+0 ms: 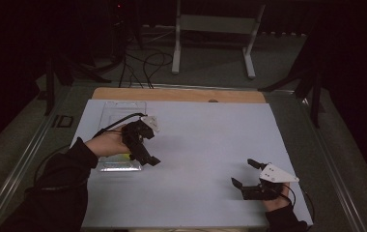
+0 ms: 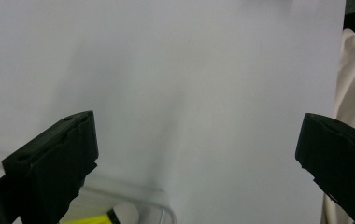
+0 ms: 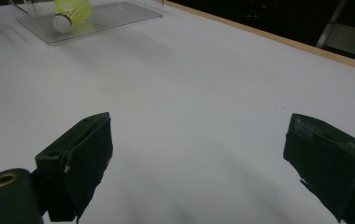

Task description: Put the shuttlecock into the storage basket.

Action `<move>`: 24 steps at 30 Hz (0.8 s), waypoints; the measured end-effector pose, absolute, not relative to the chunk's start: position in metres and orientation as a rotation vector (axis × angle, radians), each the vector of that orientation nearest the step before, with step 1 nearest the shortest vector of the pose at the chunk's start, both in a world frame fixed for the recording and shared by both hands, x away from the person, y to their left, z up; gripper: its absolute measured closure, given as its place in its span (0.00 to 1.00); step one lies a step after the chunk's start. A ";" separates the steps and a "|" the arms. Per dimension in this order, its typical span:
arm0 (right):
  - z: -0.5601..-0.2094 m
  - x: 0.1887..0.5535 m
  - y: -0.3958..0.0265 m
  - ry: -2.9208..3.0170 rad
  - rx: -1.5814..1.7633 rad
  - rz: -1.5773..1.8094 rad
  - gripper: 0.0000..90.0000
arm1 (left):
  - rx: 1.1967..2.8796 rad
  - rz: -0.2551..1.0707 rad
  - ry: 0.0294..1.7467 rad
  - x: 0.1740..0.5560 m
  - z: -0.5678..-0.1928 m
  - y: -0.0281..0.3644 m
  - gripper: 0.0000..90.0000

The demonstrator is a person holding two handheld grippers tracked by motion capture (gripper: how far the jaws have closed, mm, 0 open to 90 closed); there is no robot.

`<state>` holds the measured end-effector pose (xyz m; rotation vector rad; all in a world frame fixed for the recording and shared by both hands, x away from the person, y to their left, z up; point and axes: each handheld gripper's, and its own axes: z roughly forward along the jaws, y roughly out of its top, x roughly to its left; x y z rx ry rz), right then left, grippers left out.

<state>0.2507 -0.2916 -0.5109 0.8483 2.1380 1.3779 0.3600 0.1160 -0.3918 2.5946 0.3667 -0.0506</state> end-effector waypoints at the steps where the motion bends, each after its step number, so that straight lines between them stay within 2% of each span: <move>1: -0.511 0.251 -0.292 2.138 0.847 1.376 0.09 | 2.595 -0.051 0.367 0.360 -0.392 0.116 0.00; 13: -0.511 0.250 -0.292 2.138 0.842 1.375 0.09 | 2.566 -0.086 0.324 0.356 -0.406 0.089 0.00; 17: -0.510 0.250 -0.292 2.139 0.839 1.374 0.09 | 2.537 -0.044 0.352 0.354 -0.412 0.081 0.00; 24: -0.510 0.250 -0.292 2.141 0.840 1.376 0.09 | 2.505 -0.054 0.385 0.351 -0.428 0.077 0.00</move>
